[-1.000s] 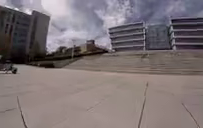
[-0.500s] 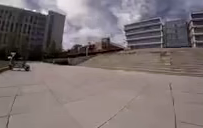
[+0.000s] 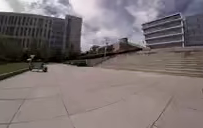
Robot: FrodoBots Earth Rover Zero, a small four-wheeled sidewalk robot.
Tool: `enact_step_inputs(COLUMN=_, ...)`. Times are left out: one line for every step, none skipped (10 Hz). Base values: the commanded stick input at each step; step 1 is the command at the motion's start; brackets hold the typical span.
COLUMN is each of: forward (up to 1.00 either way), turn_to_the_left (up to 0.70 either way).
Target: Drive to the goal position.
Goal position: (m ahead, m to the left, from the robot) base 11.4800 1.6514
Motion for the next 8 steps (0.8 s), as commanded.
enact_step_inputs(forward=1.0, turn_to_the_left=0.0)
enact_step_inputs(forward=1.0, turn_to_the_left=0.0)
enact_step_inputs(forward=1.0, turn_to_the_left=0.0)
enact_step_inputs(forward=1.0, turn_to_the_left=0.0)
enact_step_inputs(forward=1.0, turn_to_the_left=0.0)
enact_step_inputs(forward=1.0, turn_to_the_left=0.0)
enact_step_inputs(forward=1.0, turn_to_the_left=0.0)
enact_step_inputs(forward=1.0, turn_to_the_left=0.0)
